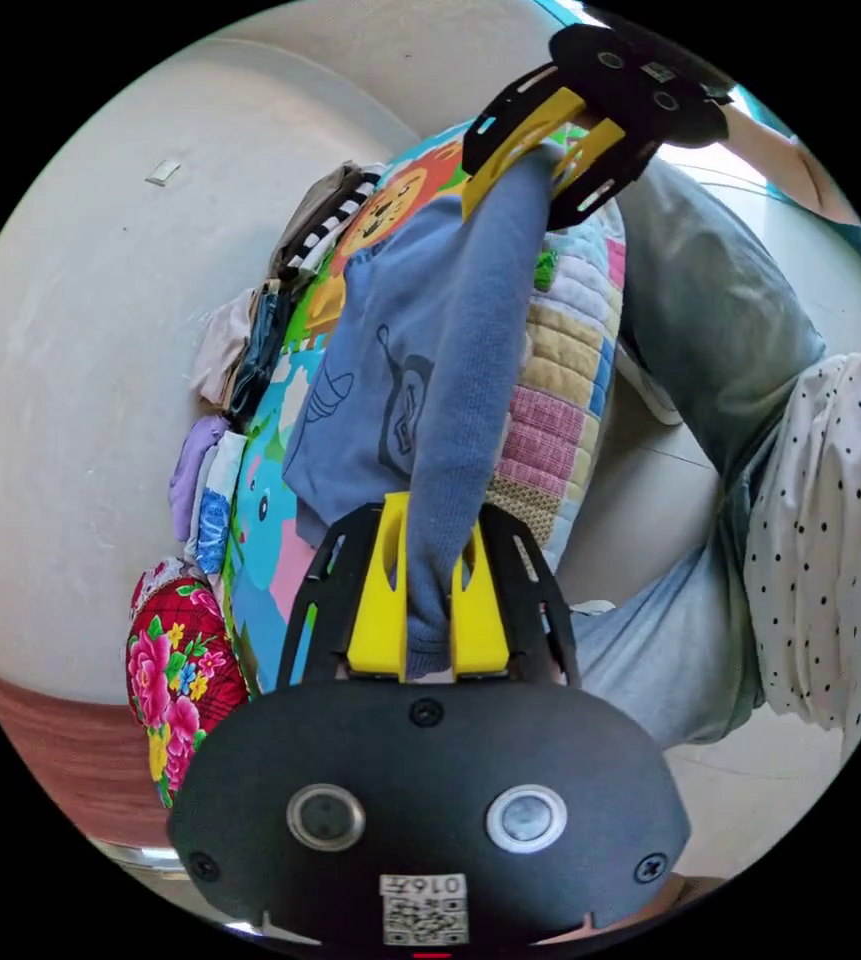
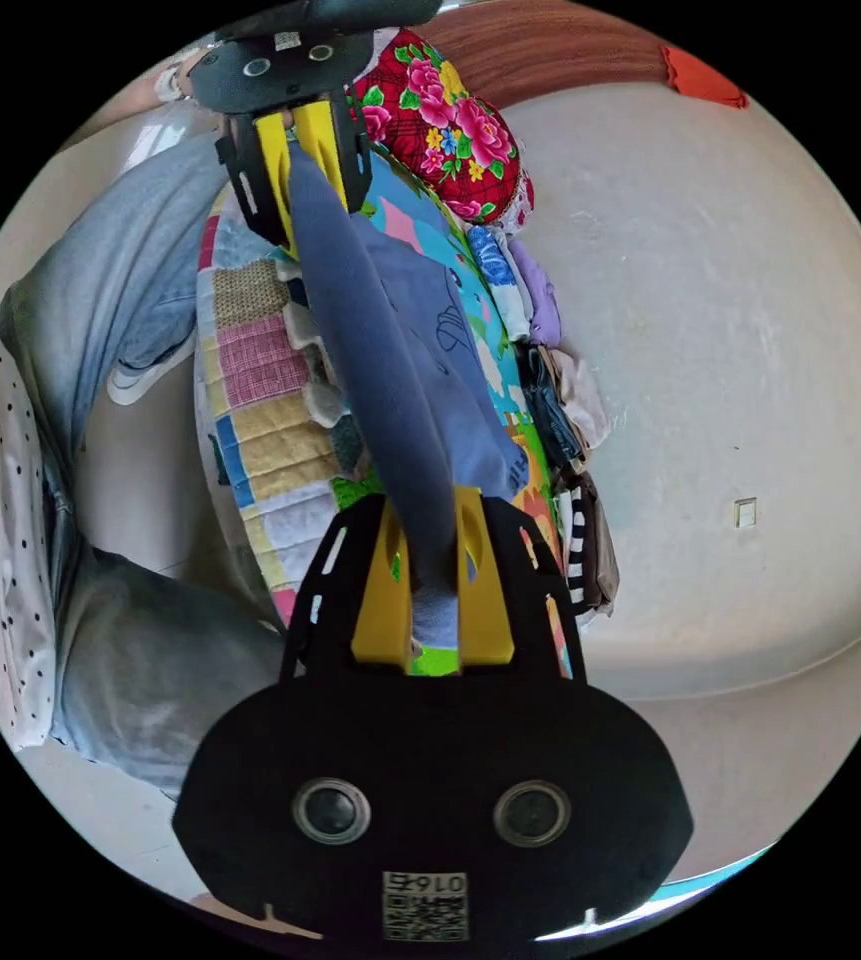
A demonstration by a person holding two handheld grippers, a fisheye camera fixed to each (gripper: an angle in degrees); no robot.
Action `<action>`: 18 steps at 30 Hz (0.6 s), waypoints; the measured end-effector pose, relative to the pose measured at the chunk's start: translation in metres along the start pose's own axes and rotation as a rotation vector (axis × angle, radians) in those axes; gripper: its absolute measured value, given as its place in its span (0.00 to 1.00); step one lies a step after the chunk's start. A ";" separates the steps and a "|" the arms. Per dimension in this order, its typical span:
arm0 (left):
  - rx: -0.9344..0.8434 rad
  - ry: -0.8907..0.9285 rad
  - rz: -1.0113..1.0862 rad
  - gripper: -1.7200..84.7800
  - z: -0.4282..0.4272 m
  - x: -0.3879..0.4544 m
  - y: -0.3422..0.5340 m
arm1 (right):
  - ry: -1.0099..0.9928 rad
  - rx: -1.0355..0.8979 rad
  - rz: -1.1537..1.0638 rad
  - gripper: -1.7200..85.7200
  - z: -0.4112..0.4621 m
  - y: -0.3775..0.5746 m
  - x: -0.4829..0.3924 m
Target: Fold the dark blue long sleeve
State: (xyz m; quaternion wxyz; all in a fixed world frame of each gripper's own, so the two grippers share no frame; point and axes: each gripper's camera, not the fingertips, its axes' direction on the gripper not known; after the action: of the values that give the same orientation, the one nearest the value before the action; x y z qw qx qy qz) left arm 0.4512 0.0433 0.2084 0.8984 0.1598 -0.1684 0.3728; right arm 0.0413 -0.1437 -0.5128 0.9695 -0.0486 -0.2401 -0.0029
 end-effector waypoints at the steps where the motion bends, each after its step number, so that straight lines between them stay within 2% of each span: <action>1: 0.010 0.038 0.046 0.09 -0.005 -0.004 -0.007 | -0.031 -0.012 -0.052 0.10 -0.009 0.000 0.006; 5: 0.030 0.170 0.108 0.08 -0.023 -0.022 -0.032 | -0.186 -0.048 -0.099 0.10 -0.042 -0.001 0.046; 10: 0.077 0.361 0.194 0.08 -0.059 -0.074 -0.078 | -0.368 -0.073 -0.070 0.10 -0.086 -0.003 0.134; 18: 0.061 0.295 0.342 0.08 -0.097 -0.170 -0.174 | -0.340 -0.107 -0.041 0.09 -0.116 -0.014 0.275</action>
State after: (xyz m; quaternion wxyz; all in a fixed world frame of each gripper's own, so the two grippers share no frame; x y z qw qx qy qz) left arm 0.4812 -0.1380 0.0216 0.8317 0.0995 -0.0484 0.5440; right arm 0.3379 -0.1635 -0.4856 0.9107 -0.0952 -0.4009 -0.0269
